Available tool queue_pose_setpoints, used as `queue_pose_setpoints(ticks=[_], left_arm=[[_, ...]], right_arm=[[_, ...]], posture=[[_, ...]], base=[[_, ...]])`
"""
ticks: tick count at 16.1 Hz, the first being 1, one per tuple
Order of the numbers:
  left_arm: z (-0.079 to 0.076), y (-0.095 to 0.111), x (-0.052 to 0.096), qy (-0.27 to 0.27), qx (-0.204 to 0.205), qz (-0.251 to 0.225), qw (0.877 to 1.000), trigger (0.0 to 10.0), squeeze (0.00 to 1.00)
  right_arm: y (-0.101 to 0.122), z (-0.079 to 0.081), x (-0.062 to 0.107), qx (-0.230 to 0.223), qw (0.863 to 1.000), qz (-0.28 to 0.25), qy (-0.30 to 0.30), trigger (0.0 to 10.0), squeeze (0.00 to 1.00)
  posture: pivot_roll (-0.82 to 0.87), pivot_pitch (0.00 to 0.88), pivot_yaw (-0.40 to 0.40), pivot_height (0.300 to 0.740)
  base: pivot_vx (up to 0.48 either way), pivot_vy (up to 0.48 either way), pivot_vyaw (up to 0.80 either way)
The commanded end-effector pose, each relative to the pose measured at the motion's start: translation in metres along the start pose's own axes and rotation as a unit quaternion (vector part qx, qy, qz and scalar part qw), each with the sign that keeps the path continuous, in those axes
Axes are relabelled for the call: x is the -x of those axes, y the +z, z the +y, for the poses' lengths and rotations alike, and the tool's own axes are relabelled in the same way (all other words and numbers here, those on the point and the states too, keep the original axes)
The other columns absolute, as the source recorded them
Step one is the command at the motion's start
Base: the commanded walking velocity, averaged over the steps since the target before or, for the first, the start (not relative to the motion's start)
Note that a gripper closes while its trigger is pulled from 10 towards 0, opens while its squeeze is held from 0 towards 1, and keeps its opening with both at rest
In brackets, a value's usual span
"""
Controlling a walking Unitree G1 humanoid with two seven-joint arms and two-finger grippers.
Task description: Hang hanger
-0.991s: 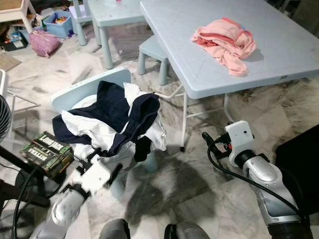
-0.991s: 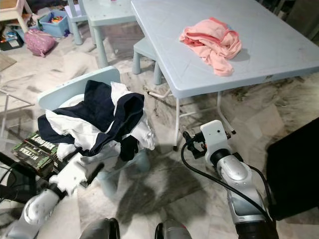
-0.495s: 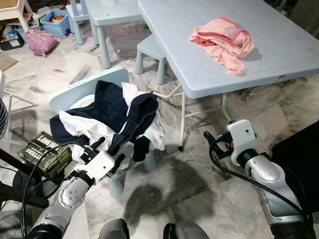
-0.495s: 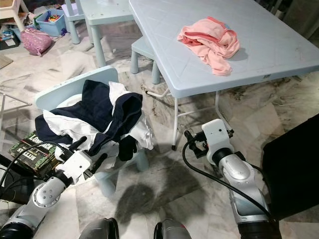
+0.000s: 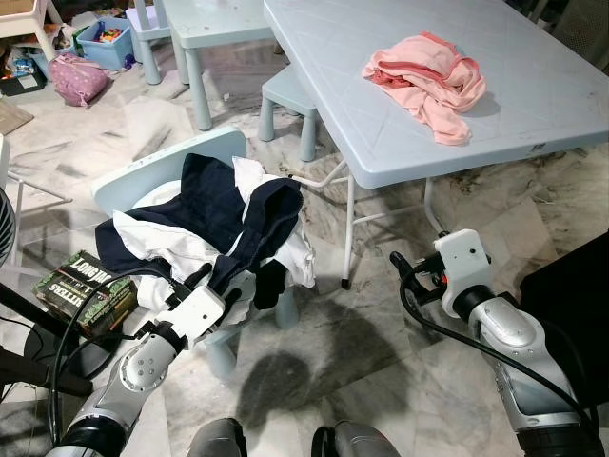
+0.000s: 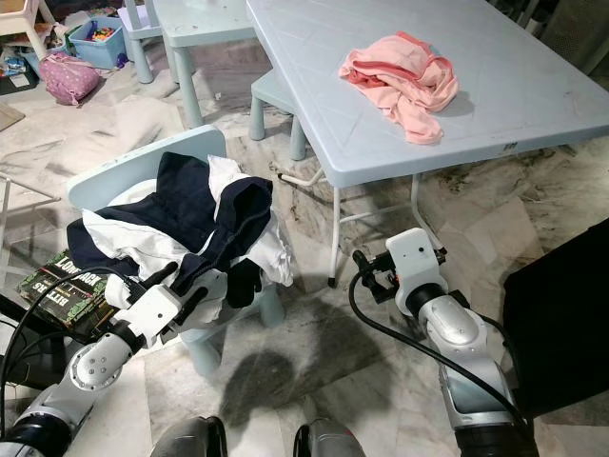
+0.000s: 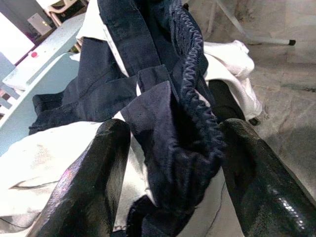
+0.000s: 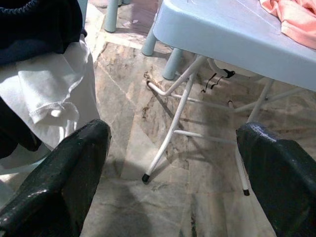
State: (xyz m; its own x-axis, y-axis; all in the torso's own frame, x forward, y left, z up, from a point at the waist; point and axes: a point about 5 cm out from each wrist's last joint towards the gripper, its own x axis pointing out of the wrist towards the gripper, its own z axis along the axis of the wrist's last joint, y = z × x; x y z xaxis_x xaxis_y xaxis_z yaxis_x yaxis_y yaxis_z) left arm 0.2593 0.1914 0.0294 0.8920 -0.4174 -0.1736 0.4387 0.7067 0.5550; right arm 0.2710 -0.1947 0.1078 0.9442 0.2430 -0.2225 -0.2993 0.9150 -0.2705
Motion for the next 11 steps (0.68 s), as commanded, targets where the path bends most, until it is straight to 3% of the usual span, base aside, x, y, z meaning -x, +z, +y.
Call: queue_pose_setpoints(ticks=[1,11], left_arm=[[-0.0032,-0.0024,0.0013,-0.009,-0.002,0.004,1.000,0.0,0.00],[0.0010,-0.0021,-0.0077,-0.011,-0.016,0.002,1.000,0.0,0.00]], right_arm=[[0.0036,-0.0016,0.0026,0.000,1.000,-0.006,-0.004,10.0,0.00],[0.0049,-0.0023,0.0017,0.002,1.000,-0.007,-0.005,10.0,0.00]], posture=[[-0.13,0.134,-0.071,0.740],[-0.14,0.131,-0.071,0.740]], base=[[0.000,0.000,0.00],[0.000,0.000,0.00]])
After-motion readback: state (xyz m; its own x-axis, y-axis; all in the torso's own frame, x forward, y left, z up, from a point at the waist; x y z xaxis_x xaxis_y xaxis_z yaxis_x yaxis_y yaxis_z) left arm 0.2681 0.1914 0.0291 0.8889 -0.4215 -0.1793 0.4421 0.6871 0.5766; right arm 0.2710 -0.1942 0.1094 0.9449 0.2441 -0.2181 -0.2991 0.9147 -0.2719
